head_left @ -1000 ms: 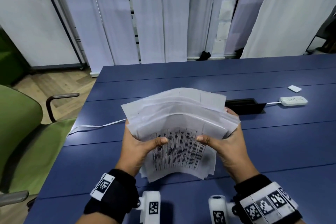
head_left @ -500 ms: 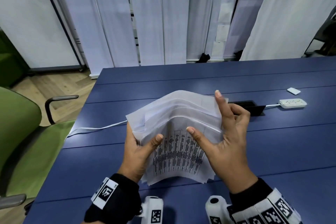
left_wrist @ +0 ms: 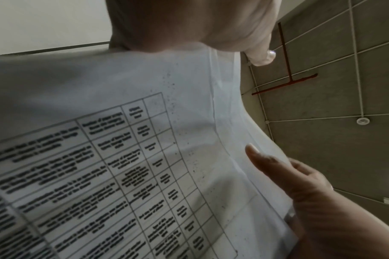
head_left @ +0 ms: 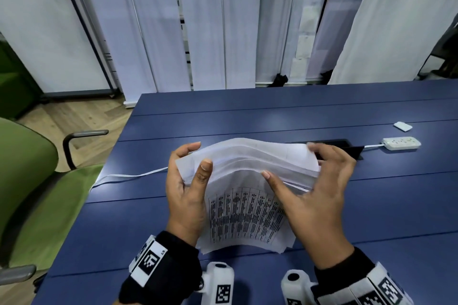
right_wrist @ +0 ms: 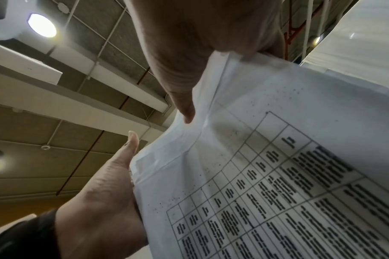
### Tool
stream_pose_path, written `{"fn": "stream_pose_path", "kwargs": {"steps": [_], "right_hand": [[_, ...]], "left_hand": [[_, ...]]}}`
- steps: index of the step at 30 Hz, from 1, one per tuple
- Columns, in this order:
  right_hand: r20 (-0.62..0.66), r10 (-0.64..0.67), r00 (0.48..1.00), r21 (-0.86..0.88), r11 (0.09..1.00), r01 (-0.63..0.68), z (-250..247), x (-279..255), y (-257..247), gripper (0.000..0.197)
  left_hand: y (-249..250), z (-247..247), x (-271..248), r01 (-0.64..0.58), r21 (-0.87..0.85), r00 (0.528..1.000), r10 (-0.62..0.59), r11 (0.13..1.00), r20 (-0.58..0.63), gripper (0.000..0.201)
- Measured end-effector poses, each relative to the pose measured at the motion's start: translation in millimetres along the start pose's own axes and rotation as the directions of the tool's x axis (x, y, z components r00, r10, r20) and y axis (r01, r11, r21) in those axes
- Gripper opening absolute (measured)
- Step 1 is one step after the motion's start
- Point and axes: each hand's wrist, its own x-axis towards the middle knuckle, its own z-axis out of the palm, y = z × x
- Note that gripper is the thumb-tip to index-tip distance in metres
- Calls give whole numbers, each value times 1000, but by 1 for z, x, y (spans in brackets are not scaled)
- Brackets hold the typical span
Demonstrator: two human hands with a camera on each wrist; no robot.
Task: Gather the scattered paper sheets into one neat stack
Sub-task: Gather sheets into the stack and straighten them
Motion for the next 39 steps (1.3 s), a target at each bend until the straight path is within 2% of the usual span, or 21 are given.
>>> {"fn": "stream_pose_path", "kwargs": {"steps": [3,6,9,11,13,16,21,24,28,32,35,37,39], "right_hand": [[38,-61,997,22,998,60,1,-1,-3,88],[52,-75,996,-5,997,76,2,-2,-3,71],[-12,-44,999,-10,999,44,2,-5,-1,68],[2,-63,998,17,998,63,2,-7,-1,68],[32,-93,995,22,996,92,2,-9,-2,50],[19,-85,996,25,996,84,2,-12,4,30],[-23,-47,999,29,998,47,3,-17,13,33],[-24,-18,1000,67,998,20,3,-17,16,27],[54,-59,997,71,996,55,3,-19,17,35],[71,-80,994,35,996,78,0,-17,24,44],[95,8,995,82,996,-16,0,-17,27,55],[121,19,993,119,992,-33,2,-20,29,71],[126,95,988,220,968,-121,3,-19,33,85]], "left_hand": [[0,5,0,-14,37,999,15,999,-36,61],[-1,8,2,-14,60,997,18,998,-69,43],[0,10,3,8,89,994,2,996,-107,56],[1,12,3,22,80,991,-11,997,-135,53],[2,15,4,23,73,989,-12,997,-150,39],[-1,13,5,31,129,987,-10,991,-162,31],[-9,3,10,47,196,976,-3,980,-218,7],[-11,1,8,31,186,969,16,982,-247,10],[-9,12,1,-20,219,975,67,976,-211,22],[-15,5,9,32,236,962,35,971,-271,6],[-15,3,11,46,154,969,-7,987,-245,5],[-12,6,6,-12,155,987,36,988,-158,15],[-13,4,2,-45,184,994,62,982,-88,37]]}}
